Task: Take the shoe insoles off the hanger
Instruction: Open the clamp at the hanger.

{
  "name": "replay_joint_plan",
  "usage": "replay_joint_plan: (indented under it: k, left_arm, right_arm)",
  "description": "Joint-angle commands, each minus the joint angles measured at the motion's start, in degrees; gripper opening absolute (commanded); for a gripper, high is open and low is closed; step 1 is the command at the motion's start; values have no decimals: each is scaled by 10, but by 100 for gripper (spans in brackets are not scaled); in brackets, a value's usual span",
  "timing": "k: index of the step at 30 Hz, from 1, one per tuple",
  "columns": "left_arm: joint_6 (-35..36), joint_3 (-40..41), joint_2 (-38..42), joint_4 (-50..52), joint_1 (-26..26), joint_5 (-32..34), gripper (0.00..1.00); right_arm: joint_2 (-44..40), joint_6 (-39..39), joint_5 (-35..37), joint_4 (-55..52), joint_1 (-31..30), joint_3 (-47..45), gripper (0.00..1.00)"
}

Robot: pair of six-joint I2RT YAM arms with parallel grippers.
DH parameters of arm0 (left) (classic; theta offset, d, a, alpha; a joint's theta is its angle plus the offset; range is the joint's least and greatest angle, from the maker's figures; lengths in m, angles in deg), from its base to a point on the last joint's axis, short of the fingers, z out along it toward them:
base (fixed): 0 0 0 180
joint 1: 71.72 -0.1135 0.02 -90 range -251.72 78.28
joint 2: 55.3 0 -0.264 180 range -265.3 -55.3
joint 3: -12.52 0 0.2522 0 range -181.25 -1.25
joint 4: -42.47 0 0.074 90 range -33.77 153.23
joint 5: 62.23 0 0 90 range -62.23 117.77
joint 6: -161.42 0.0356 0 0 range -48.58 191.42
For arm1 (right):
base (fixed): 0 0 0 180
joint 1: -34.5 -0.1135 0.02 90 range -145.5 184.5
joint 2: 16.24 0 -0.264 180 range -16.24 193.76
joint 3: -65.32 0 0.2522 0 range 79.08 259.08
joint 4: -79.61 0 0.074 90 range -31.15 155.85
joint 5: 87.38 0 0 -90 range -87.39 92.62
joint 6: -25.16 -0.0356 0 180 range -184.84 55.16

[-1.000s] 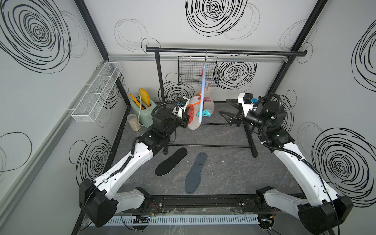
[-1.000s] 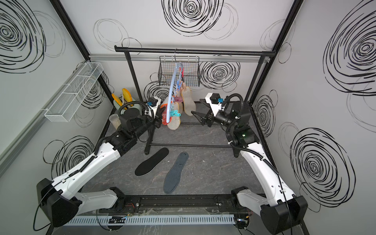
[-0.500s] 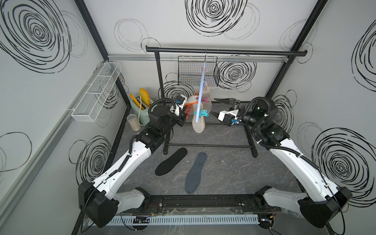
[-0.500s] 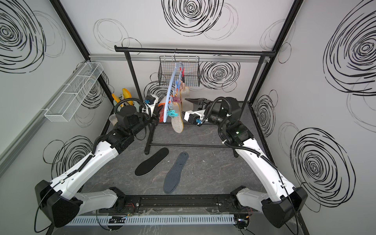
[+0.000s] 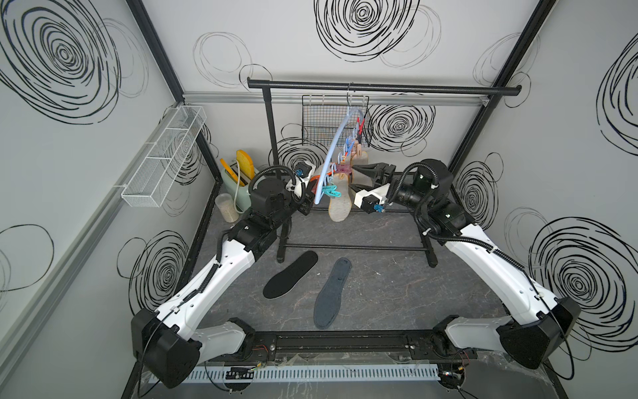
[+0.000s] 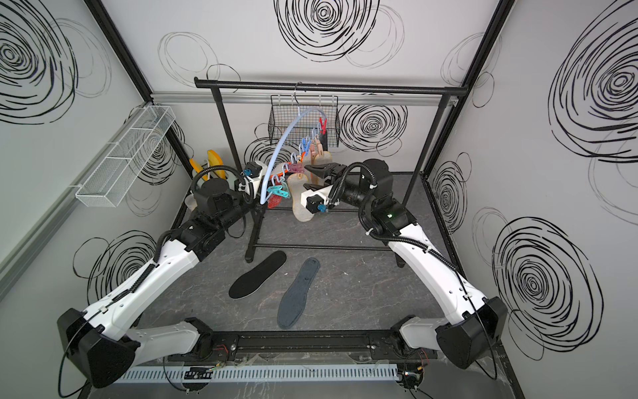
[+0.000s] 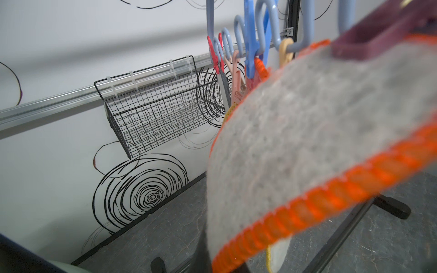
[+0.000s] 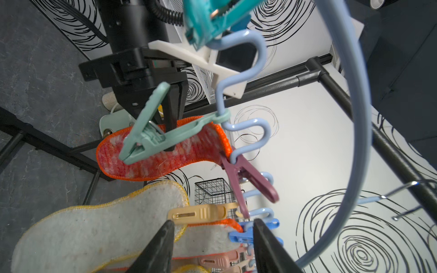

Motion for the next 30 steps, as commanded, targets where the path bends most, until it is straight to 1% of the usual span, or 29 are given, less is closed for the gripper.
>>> replay_joint_plan:
  k: [1,4,12,16,19,22,26,30]
  left_arm:
    - [8,-18,15,-18,-11,-15,0]
    - [5,-19,17,-20,-18,-24,0]
    - [6,-23,24,-17,-30,-33,0]
    - [7,-22,29,-15,-32,-36,0]
    - [9,-21,32,-12,-33,-39,0]
    - [8,-19,35,-12,-35,-43,0]
    - [5,-19,34,-12,-41,-51,0]
    - [2,-19,36,-13,-47,-57,0]
  right_arm:
    - [-12,12,1,6,6,22,56]
    - [-11,15,-20,8,14,27,56]
    - [16,44,-53,-2,0,68,55]
    - [39,66,-44,-23,-18,95,55]
    - [55,90,-45,-41,-29,111,53]
    - [68,121,-5,-67,-50,121,52]
    - [64,122,-5,-78,-52,118,52]
    - [56,117,-11,-88,-53,116,54]
